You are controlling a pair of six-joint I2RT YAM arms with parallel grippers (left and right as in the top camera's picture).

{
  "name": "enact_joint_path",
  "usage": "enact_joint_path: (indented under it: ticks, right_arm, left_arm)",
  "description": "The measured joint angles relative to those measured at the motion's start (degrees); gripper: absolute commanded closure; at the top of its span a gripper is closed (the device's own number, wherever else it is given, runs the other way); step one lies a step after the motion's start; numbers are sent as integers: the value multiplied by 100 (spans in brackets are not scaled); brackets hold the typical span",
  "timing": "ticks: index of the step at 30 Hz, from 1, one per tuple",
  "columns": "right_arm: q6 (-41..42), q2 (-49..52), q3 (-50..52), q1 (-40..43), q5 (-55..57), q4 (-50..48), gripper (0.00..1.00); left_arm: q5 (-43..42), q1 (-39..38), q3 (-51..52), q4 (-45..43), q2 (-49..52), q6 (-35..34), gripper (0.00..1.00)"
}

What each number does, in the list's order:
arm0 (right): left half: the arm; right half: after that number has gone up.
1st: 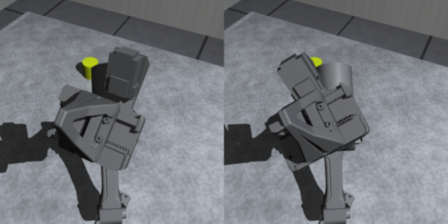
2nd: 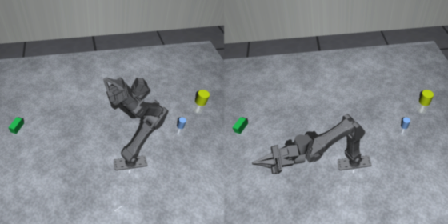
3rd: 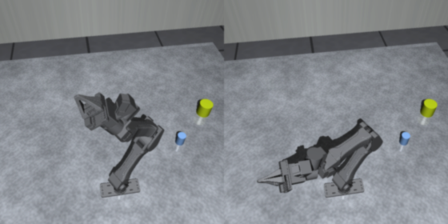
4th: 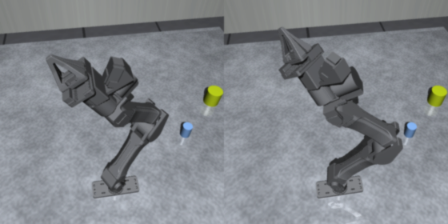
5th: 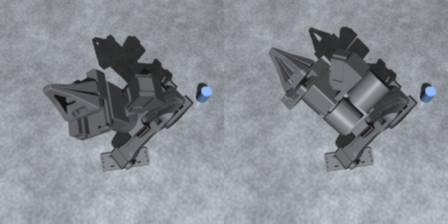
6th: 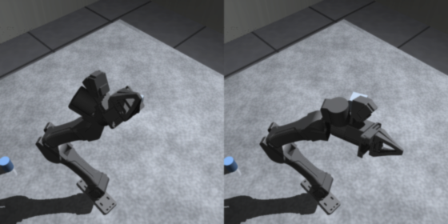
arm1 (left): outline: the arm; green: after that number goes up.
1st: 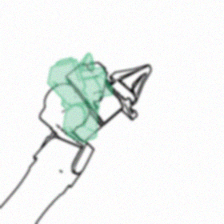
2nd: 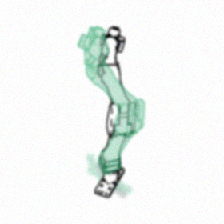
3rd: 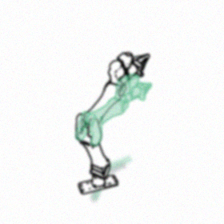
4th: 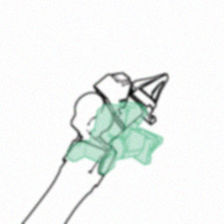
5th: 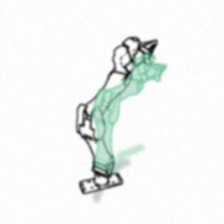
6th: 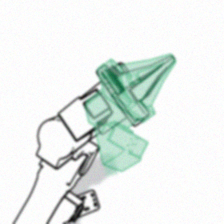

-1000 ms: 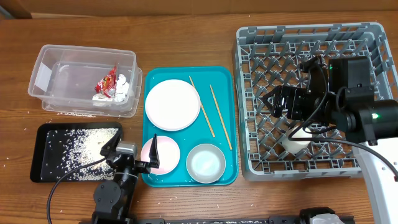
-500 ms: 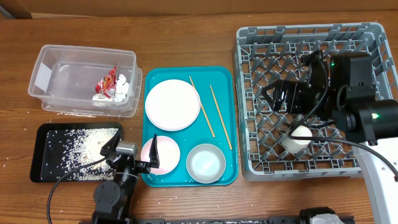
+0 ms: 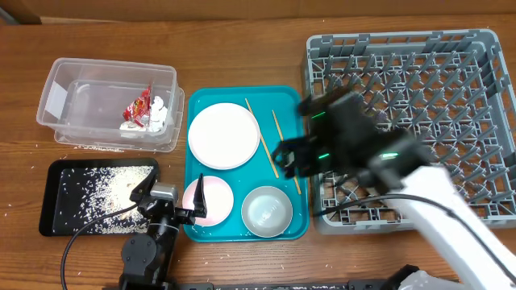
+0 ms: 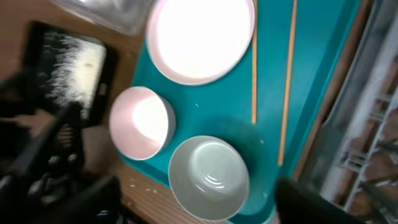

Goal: Sort waste into correct bins and load items into the dishwasher

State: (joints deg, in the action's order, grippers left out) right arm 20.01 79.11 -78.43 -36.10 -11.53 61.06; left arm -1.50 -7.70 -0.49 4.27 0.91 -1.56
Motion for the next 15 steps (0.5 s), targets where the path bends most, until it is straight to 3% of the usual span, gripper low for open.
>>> enact_joint_path:
  ticks: [4,15]
  right_arm:
    - [354,732,2,-603,977,-181,58]
    - [11,2597,2,-284,2035,-1255,57]
  left_arm:
    - [0,0,0,4,0,0,0]
    - [0,0,0,4,0,-2,0]
